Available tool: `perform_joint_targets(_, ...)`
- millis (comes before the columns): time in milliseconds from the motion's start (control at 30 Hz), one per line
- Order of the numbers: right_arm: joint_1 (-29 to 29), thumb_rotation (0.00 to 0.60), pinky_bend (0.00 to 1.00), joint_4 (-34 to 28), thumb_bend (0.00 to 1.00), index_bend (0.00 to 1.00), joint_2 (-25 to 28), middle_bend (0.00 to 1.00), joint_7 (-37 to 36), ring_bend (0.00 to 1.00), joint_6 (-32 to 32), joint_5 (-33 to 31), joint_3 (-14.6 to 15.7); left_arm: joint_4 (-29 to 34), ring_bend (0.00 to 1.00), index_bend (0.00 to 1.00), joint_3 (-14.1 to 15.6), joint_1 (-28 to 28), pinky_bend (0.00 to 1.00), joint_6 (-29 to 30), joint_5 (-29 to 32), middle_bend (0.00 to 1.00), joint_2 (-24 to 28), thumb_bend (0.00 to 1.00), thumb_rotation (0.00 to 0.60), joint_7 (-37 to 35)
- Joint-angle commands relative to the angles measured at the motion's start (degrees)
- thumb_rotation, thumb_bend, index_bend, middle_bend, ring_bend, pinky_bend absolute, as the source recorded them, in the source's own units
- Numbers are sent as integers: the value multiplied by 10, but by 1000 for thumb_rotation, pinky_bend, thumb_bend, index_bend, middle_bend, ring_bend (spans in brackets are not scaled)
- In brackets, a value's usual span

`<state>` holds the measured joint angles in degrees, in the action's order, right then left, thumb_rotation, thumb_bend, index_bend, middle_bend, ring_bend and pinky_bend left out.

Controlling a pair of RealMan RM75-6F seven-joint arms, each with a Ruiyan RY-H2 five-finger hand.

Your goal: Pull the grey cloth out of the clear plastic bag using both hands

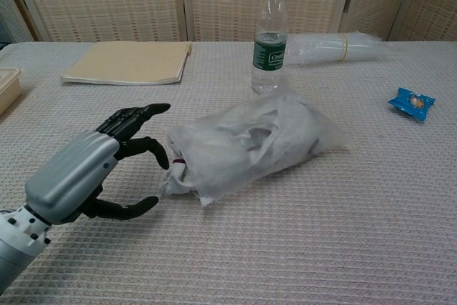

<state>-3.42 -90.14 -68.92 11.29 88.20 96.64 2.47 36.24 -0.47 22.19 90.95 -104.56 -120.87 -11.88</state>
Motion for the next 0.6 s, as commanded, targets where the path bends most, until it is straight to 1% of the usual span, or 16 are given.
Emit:
perform_joint_targets(33, 0, 600, 0, 0, 141, 0, 1, 0, 0, 0, -2, -1, 0, -18, 0, 472, 3, 7, 0, 0, 8, 74, -15, 299, 600, -6)
perform_joint_targets(200, 0, 600, 0, -1, 142, 0, 2, 0, -3, 0, -4, -3, -2, -41, 0, 479, 5, 17, 0, -4, 17, 74, -29, 300, 600, -12)
perform_joint_targets(367, 1, 600, 0, -2, 140, 0, 3, 0, -5, 0, -2, -4, -4, -56, 0, 475, 6, 25, 0, -12, 27, 74, -40, 333, 600, -17)
perform_joint_targets(600, 3, 600, 0, -2, 141, 0, 5, 0, -9, 0, -1, -6, -7, -72, 0, 482, 7, 35, 0, -11, 37, 74, -52, 337, 600, -22)
